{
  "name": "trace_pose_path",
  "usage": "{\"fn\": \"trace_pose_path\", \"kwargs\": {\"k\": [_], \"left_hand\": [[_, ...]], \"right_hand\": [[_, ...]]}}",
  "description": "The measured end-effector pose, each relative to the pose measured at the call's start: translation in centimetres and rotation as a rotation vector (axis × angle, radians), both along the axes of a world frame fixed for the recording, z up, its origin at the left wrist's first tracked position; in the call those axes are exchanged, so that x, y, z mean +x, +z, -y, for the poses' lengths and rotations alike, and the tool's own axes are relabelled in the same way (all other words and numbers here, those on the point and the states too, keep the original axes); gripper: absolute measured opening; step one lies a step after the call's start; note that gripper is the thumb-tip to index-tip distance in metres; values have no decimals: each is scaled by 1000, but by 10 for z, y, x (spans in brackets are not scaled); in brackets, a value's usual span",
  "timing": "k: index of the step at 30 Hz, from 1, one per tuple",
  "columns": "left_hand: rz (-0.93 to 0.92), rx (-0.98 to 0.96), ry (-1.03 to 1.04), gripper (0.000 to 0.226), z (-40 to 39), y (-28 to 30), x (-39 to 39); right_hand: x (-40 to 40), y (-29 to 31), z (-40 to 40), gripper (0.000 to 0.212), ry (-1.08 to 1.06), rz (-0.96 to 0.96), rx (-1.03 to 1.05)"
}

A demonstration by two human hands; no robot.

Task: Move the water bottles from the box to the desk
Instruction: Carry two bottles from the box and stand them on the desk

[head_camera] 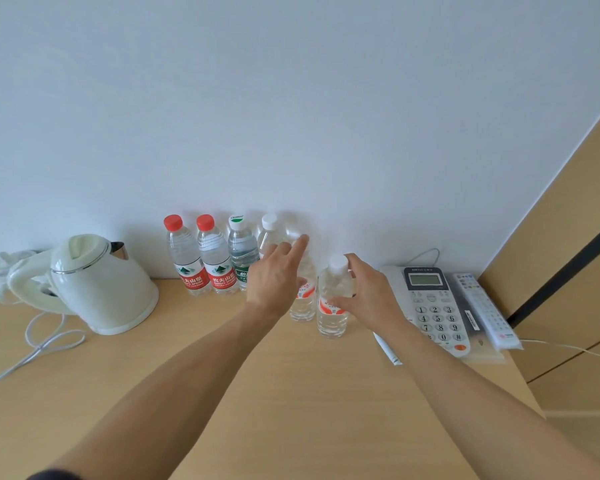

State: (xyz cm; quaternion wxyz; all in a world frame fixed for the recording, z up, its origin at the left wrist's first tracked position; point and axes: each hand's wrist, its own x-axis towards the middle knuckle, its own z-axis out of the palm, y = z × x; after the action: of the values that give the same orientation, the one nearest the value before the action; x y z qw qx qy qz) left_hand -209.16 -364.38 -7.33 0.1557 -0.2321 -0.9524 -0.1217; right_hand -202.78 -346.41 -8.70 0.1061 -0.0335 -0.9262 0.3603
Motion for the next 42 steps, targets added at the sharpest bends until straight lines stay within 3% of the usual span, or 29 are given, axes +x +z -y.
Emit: {"fn": "trace_pose_path", "kwargs": {"k": [7, 15, 24, 30, 37, 42], "left_hand": [[53, -87, 34, 70, -19, 10, -36], [84, -114, 42, 62, -31, 13, -61], [64, -214, 54, 79, -28, 19, -54], [-324, -171, -148, 61, -6, 16, -52], [10, -230, -114, 70, 3, 45, -51], [95, -235, -113, 74, 4, 51, -54]], "right_hand": [[1, -4, -1, 55, 11, -19, -10], [2, -9, -3, 66, 7, 11, -34], [0, -11, -3, 67, 2, 14, -21], [3, -14, -1, 80, -5, -74, -27], [5, -22, -1, 83, 11, -154, 81], [-19, -14, -3, 79, 10, -184, 52]]}}
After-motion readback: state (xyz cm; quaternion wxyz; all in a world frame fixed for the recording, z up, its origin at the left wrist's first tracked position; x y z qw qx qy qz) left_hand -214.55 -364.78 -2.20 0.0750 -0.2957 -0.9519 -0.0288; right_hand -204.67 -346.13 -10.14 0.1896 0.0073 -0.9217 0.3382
